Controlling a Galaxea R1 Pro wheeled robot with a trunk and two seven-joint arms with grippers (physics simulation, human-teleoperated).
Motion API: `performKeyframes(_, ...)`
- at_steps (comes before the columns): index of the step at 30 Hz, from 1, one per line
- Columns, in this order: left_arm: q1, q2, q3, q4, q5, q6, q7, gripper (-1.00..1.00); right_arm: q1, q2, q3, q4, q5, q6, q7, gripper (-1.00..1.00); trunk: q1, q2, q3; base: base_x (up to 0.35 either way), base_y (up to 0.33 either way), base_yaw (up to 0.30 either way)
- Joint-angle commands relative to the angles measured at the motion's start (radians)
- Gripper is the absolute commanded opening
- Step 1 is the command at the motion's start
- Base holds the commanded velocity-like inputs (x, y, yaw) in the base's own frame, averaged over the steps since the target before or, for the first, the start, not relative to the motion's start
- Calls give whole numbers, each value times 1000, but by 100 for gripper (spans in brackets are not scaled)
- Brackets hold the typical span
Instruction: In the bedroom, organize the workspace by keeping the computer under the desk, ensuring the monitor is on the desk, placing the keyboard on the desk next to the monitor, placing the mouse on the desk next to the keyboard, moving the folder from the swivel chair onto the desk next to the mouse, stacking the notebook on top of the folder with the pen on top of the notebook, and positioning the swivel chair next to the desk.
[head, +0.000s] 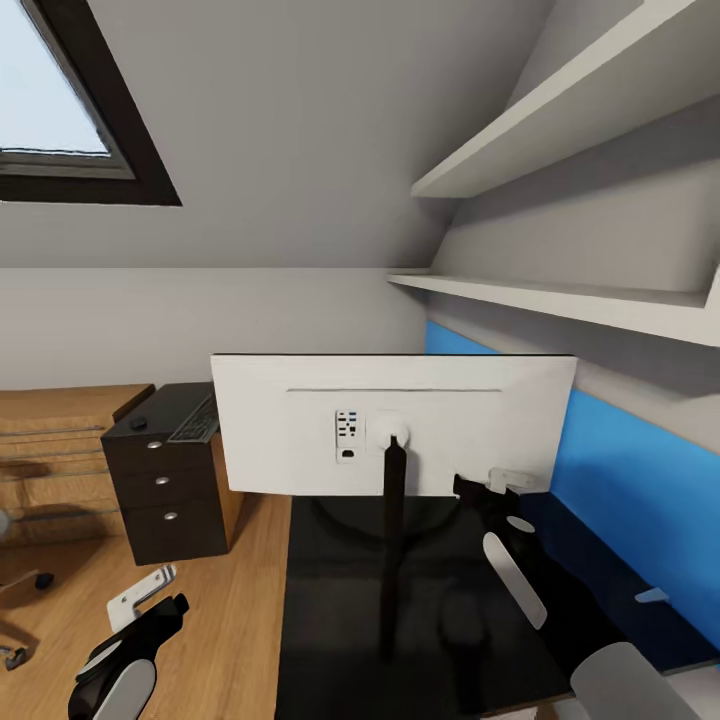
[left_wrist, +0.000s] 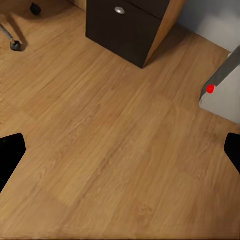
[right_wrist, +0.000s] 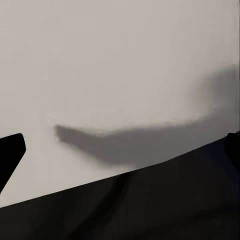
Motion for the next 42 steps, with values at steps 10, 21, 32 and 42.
performKeyframes(10, -2, 1, -2, -1, 4, 3, 6, 100, -3, 0, 3, 1, -6, 8, -10, 100, 0, -1, -1, -317, 0, 0)
performKeyframes(21, -2, 2, 0, -1, 3, 3, 6, 100, -7, 5, 5, 2, -8, 14, -13, 100, 0, -1, -1, -331, 66, 0)
performKeyframes(32, -2, 2, 0, -1, 2, 3, 7, 100, -7, 77, 13, -2, -14, 145, -23, 100, 0, -1, -1, -195, 137, 0)
performKeyframes(42, -2, 2, 1, -5, 2, 3, 3, 100, -7, 126, 15, -48, -34, 163, -17, 100, -31, 55, 24, -7, 5, 0)
